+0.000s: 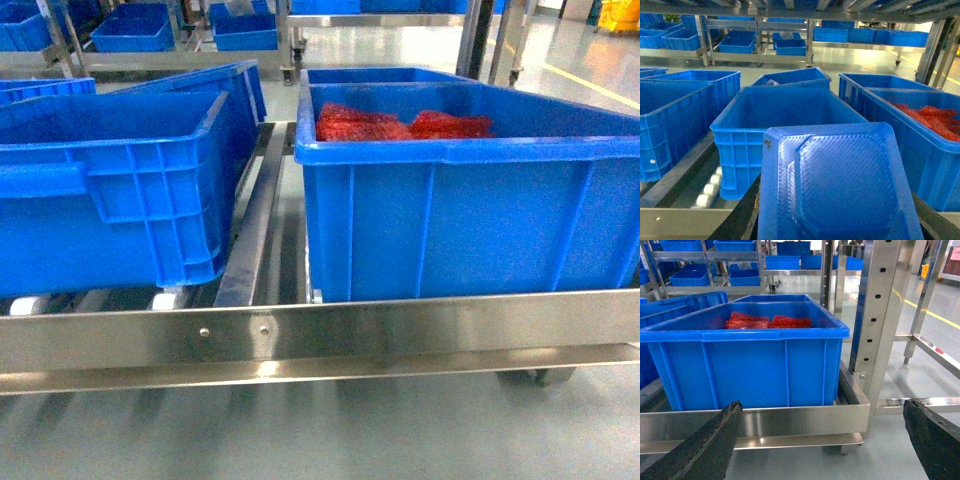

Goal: Pick blue part to blue bin on bottom shelf

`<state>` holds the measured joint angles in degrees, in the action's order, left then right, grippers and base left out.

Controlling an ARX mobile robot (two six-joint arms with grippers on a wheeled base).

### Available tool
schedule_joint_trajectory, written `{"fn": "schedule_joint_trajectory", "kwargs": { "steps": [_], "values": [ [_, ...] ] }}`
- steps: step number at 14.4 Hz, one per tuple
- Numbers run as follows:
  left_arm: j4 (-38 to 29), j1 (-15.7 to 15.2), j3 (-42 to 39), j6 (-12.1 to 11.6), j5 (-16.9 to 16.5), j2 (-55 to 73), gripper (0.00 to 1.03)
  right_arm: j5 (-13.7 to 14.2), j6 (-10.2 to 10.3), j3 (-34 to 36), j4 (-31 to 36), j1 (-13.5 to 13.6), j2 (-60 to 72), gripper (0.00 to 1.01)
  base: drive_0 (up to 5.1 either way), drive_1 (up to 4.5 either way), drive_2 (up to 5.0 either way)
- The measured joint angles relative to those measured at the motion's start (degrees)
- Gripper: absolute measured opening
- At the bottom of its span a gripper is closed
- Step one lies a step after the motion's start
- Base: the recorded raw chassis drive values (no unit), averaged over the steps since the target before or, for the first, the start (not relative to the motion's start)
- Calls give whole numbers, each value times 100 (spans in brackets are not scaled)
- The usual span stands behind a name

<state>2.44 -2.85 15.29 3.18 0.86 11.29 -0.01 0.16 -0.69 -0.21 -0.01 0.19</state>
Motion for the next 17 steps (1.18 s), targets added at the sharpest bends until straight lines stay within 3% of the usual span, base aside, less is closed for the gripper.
{"fn": "schedule_joint_trajectory", "kwargs": {
  "steps": [17],
  "values": [
    [-9,0,0,2,2,20,44,0,0,0,-11,0,7,98,-8,410,-427]
  ]
}}
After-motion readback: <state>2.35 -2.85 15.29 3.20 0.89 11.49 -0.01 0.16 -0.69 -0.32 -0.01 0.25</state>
